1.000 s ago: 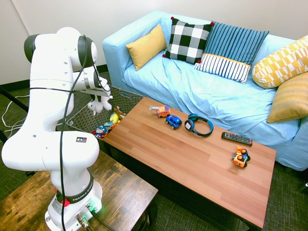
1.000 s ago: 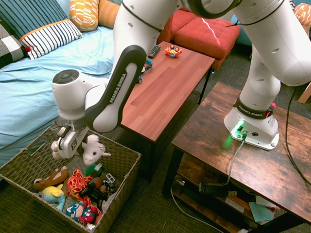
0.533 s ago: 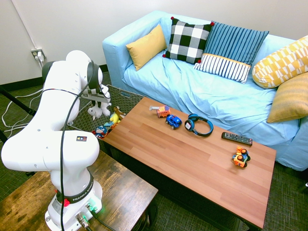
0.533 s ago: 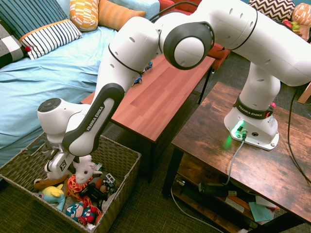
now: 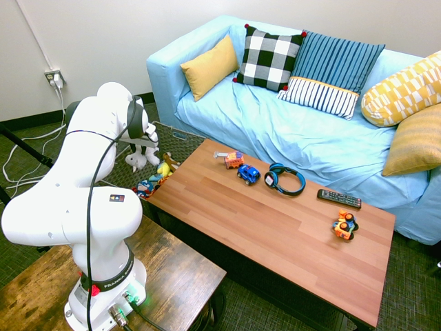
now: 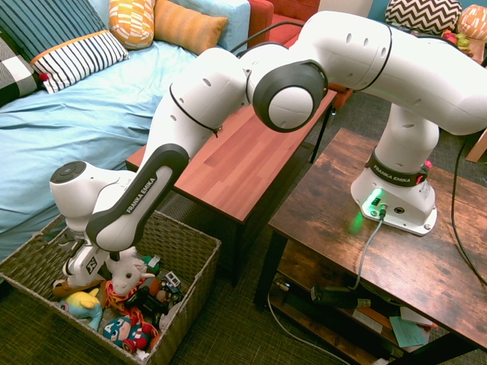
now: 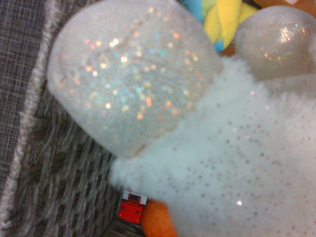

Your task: Put the stuffed toy in the basket

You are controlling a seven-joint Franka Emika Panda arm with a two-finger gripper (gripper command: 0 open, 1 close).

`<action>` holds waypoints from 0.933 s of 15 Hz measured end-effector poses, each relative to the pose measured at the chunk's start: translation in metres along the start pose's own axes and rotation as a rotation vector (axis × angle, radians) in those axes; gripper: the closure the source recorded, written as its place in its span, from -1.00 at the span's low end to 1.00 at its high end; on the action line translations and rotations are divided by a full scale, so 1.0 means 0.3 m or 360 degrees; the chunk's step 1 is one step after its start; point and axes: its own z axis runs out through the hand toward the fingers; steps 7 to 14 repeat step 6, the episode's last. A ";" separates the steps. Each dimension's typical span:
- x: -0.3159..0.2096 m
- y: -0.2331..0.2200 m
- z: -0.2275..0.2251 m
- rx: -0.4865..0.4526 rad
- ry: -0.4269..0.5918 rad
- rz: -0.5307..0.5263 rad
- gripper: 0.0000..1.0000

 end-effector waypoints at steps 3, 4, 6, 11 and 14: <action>0.004 -0.005 -0.004 0.0008 0.0003 0.0001 -1.00; 0.004 -0.005 -0.003 0.0007 0.0003 0.0001 -1.00; 0.007 -0.003 -0.003 0.0007 0.0003 0.0004 -1.00; 0.007 -0.003 -0.003 0.0007 0.0003 0.0004 -1.00; 0.007 -0.003 -0.003 0.0007 0.0003 0.0004 -1.00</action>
